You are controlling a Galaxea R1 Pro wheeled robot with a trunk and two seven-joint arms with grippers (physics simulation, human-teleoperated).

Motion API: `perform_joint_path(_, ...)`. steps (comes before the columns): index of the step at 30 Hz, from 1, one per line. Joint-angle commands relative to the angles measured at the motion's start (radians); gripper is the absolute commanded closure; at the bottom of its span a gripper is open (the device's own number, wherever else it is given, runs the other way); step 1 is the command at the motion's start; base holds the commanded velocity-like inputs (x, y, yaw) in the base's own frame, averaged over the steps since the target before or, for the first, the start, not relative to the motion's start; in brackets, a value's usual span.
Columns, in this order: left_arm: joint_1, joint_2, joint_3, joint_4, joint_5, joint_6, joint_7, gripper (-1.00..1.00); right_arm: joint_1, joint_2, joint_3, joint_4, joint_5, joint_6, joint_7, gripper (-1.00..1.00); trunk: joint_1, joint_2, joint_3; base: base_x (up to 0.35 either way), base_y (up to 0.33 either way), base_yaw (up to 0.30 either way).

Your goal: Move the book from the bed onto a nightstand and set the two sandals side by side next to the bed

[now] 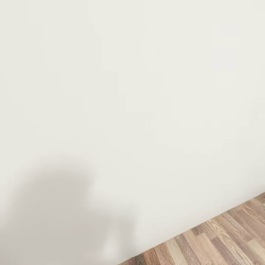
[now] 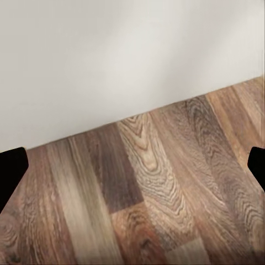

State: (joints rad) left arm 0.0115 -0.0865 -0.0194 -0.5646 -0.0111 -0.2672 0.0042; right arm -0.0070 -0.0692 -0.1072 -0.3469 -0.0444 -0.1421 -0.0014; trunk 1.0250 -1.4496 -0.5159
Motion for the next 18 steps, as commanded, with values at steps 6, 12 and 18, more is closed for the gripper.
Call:
perform_joint_path(6, 0.001, -0.001, -0.001, -0.001, -0.002, -0.001, 0.0, -1.0, -0.001, 0.0, 0.0, 0.001, -0.005, -0.004, 0.0, -1.0, 0.0, 0.0, -0.001, 0.0, 0.0, -0.284)
perform_joint_path(12, 0.001, -0.001, -0.001, -0.001, -0.001, -0.001, 0.0, -1.0, -0.001, 0.001, 0.0, 0.002, -0.005, -0.004, 0.0, -1.0, 0.0, 0.0, -0.001, 0.0, 0.0, -0.284)
perform_joint_path(18, 0.001, -0.001, -0.001, -0.001, -0.001, -0.001, 0.0, -1.0, -0.001, 0.002, 0.0, 0.001, -0.005, -0.004, 0.0, -1.0, 0.0, 0.0, -0.001, 0.0, 0.0, -0.284)
